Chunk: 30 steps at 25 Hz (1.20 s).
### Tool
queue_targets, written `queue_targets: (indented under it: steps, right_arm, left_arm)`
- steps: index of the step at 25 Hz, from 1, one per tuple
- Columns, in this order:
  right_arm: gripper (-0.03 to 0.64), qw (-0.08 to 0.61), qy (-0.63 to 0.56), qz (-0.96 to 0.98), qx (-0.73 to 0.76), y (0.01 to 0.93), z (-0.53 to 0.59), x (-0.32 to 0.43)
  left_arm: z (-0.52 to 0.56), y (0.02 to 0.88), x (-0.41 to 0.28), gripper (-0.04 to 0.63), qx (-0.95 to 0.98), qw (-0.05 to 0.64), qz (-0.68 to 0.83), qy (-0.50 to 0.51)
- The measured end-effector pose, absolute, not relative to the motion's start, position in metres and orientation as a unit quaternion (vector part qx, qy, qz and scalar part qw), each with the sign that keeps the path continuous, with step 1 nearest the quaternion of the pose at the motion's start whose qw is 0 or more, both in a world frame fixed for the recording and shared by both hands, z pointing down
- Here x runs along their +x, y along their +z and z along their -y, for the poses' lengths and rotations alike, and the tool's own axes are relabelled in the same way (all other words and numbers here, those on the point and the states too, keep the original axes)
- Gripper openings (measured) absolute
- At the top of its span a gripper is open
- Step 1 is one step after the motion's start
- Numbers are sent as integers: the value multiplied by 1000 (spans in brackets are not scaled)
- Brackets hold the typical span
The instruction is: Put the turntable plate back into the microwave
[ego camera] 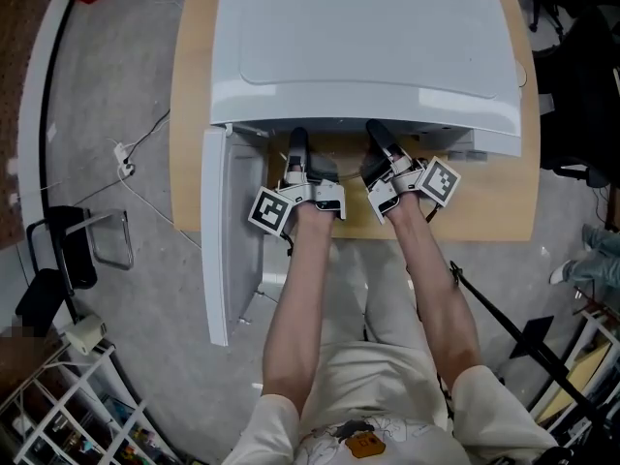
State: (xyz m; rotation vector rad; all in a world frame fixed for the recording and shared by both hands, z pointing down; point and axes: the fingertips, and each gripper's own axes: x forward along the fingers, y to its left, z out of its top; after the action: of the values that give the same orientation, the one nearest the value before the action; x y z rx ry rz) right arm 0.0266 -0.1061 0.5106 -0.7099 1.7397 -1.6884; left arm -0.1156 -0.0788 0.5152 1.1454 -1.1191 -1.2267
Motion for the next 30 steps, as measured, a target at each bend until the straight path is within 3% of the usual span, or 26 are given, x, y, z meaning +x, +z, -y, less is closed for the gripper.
queue_targets:
  steps: [14,18,20,27,30]
  right_arm:
    - [48,317,-639,-629,-310,519,131,26]
    - [164,317,-643,-631,-296,511,127,25]
    - [186,304,-650,-631,-293,511,118,21]
    - [184,283,-675,-624,-273,516,75,5]
    - [108,274,-681,-621,-276,520,76,1]
  left_arm:
    - [108,522,-116,35,443,569,458,-520]
    - [109,519,-116,41,441,571,458,-519]
    - [110,519,-116,43,443,570,462,-516]
    - [111,518,-116,43,443,569,462,-516]
    - [111,518,-115,43,448,569,463,-511]
